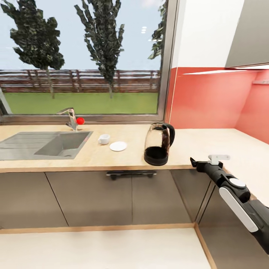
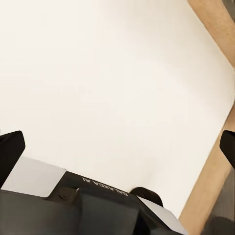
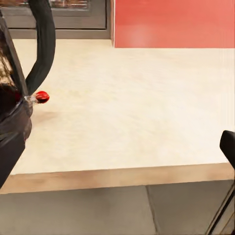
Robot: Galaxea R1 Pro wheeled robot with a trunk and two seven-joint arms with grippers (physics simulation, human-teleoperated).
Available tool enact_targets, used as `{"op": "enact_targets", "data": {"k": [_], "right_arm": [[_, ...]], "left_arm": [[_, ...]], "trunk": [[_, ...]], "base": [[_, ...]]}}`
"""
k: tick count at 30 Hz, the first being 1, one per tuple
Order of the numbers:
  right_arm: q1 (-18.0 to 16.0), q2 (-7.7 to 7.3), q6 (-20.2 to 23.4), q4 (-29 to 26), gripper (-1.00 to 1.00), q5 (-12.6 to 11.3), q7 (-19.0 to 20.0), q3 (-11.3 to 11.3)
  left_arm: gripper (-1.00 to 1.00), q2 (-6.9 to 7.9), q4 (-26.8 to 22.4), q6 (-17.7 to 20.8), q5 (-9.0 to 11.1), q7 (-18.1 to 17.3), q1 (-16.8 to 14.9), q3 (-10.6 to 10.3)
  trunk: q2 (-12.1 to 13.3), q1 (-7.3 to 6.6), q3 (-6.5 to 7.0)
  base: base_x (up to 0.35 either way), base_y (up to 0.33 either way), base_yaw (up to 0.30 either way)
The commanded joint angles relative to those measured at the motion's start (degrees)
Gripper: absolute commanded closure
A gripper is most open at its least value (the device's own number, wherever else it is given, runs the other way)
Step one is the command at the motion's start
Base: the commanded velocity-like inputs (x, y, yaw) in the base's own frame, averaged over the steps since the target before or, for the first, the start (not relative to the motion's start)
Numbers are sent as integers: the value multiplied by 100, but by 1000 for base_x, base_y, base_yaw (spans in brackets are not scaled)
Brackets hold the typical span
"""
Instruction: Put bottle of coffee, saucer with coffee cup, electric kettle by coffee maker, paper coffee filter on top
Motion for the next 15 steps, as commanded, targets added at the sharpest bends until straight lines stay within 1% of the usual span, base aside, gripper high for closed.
{"op": "enact_targets", "data": {"k": [1, 11, 15], "right_arm": [[-5, -8, 8, -10, -100, -56, -58, 15], [-5, -9, 8, -8, -100, -56, -58, 12], [-5, -9, 2, -8, -100, -56, -58, 7]], "left_arm": [[-100, 1, 8, -10, 34, -19, -6, -34], [-100, 1, 8, -10, 33, -11, -6, -34], [-100, 1, 8, -10, 33, -9, -6, -34]], "trunk": [[-3, 0, -6], [-3, 0, -6], [-3, 0, -6]], "base": [[2, -4, 265], [0, -1, 268], [0, -22, 140]]}}
